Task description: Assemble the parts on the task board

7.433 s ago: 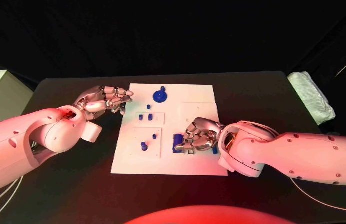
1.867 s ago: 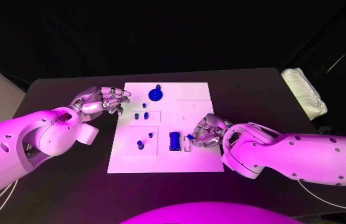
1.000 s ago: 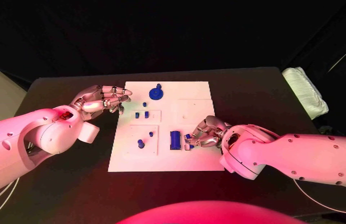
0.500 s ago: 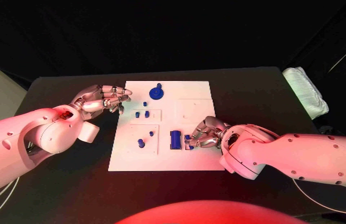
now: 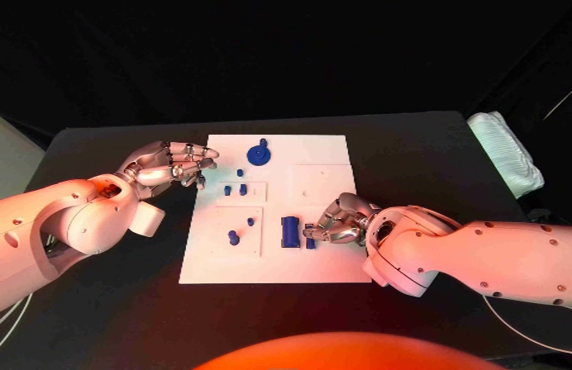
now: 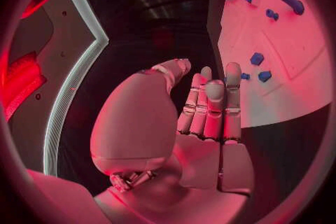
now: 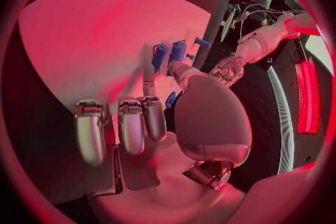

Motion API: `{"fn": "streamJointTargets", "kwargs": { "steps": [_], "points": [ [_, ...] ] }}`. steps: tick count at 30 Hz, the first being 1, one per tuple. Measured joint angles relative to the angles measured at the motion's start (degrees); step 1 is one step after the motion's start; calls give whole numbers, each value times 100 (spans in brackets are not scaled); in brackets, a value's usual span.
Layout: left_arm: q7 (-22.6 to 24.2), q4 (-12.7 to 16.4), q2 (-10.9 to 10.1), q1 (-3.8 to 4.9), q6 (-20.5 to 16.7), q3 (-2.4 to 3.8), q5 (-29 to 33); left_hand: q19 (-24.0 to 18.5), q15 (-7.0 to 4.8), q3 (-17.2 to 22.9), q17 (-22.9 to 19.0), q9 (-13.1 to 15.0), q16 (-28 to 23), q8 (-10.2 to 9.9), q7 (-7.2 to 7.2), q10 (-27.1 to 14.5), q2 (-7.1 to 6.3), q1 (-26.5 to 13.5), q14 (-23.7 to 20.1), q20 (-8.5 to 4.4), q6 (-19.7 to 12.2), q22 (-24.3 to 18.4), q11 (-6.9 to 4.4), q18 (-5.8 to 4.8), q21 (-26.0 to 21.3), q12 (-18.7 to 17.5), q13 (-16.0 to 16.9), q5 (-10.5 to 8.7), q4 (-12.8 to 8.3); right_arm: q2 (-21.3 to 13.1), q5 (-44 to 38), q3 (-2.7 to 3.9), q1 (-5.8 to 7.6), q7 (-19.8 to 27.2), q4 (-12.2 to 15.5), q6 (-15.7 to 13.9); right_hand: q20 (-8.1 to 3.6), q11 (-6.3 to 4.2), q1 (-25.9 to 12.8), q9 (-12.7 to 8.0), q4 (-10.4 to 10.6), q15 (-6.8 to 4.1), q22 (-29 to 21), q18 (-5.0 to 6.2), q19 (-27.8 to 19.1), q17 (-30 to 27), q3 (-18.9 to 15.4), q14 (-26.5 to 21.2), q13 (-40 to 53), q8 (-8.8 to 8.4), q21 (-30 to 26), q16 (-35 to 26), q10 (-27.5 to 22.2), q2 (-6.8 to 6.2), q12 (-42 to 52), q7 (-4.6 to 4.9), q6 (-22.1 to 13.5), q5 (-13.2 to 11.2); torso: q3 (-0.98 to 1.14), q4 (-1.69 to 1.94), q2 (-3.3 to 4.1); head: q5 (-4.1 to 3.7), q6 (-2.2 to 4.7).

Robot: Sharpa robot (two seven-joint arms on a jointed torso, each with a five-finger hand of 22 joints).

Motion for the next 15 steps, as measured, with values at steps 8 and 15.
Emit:
{"fn": "streamJointTargets", "kwargs": {
  "steps": [8,15],
  "points": [
    [-8,-2,-2,0,2,0,-3,0,0,0,0,0,0,0,0,0,0,0,0,0,0,0,0,0,0,0,0,0,0,-4,25,1,1,48,-25,40,0,0,-16,-8,42,0,-1,0,0,0,-71,0,0,0,0,0,0,16,0,0,0,0,2,-1,1,3,-3],
    [-15,-4,-2,0,3,0,-5,0,0,0,0,0,0,0,0,0,0,0,0,0,0,0,0,0,0,0,-1,0,0,-53,43,-1,-1,104,-34,150,0,0,182,-12,-84,0,-1,0,0,0,-144,0,0,-2,0,0,0,49,-18,0,0,-160,3,-2,0,8,-8]
  ]
}}
